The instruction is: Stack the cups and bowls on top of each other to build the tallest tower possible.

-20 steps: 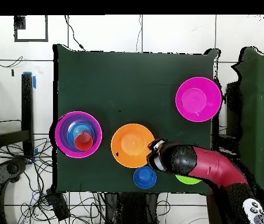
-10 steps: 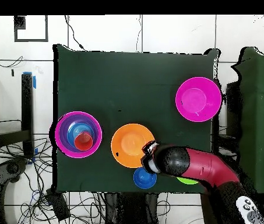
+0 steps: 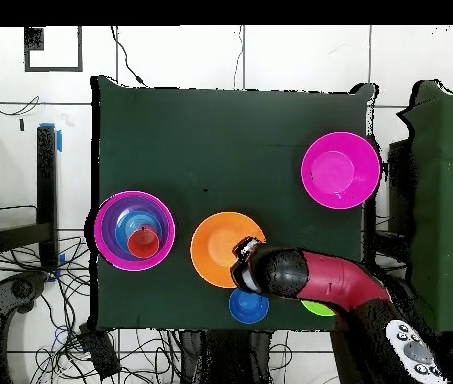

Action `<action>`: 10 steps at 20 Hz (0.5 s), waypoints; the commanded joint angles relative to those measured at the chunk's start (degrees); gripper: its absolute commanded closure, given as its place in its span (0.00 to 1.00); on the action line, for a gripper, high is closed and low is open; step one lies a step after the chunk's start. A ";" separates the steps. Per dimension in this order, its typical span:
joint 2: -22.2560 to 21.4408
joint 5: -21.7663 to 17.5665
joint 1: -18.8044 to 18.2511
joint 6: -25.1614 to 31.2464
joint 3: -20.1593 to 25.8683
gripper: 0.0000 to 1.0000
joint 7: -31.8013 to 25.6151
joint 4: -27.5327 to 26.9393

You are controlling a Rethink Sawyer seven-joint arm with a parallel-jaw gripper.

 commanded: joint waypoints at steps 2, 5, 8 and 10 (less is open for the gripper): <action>8.05 -1.69 3.34 -7.35 2.99 0.00 0.93 -1.46; 9.95 -1.79 4.15 -8.91 2.39 0.00 1.22 -2.77; 11.94 -2.05 4.46 -10.27 2.01 0.00 0.85 -4.23; 12.56 -2.19 4.45 -10.47 1.86 0.00 0.49 -4.84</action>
